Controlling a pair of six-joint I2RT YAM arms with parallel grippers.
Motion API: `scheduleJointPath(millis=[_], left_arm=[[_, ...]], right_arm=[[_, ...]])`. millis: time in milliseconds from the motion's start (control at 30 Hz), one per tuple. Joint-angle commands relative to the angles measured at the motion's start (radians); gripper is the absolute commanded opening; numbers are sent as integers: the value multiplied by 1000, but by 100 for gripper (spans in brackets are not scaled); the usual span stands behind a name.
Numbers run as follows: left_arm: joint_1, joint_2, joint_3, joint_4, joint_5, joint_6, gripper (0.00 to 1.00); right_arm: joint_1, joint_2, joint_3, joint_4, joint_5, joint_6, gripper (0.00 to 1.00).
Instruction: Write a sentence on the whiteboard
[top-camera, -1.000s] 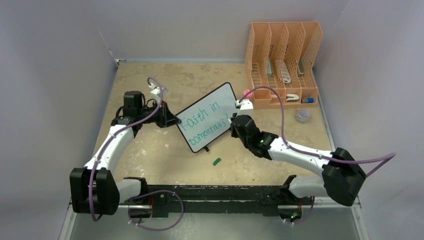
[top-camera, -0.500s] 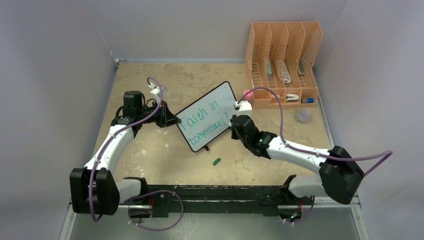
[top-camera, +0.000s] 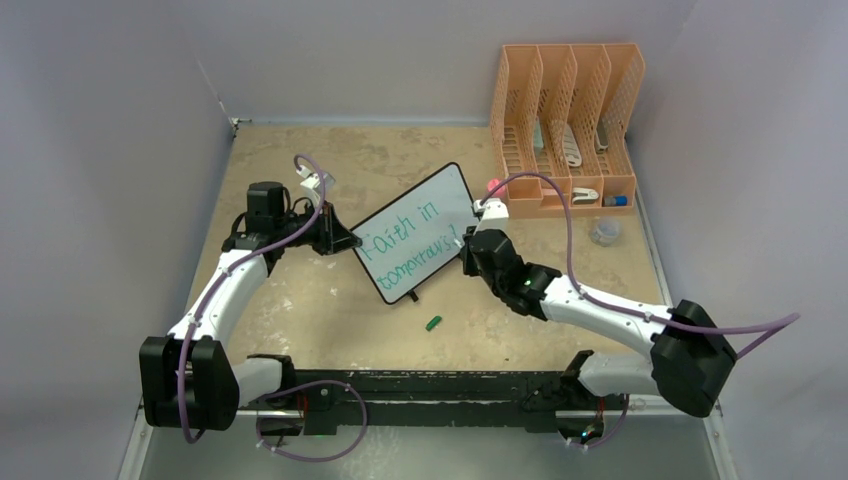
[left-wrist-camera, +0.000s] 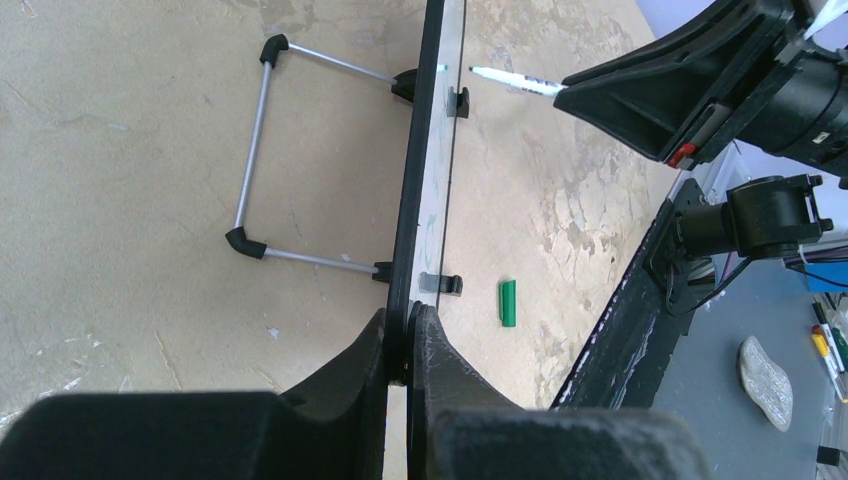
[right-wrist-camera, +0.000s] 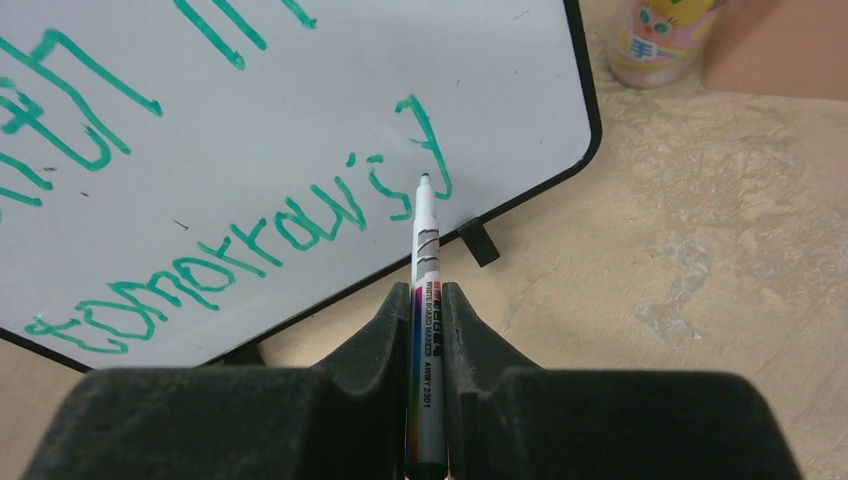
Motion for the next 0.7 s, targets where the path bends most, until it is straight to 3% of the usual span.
scheduleJointPath(millis=[0,667], left_arm=[[13,8,-4,-10,-134,73,0],[14,6,-6,-10,-132,73,0]], right_arm=[[-4,-51,8,12,80,2,0],[-33,9,49,110,69,-45,0]])
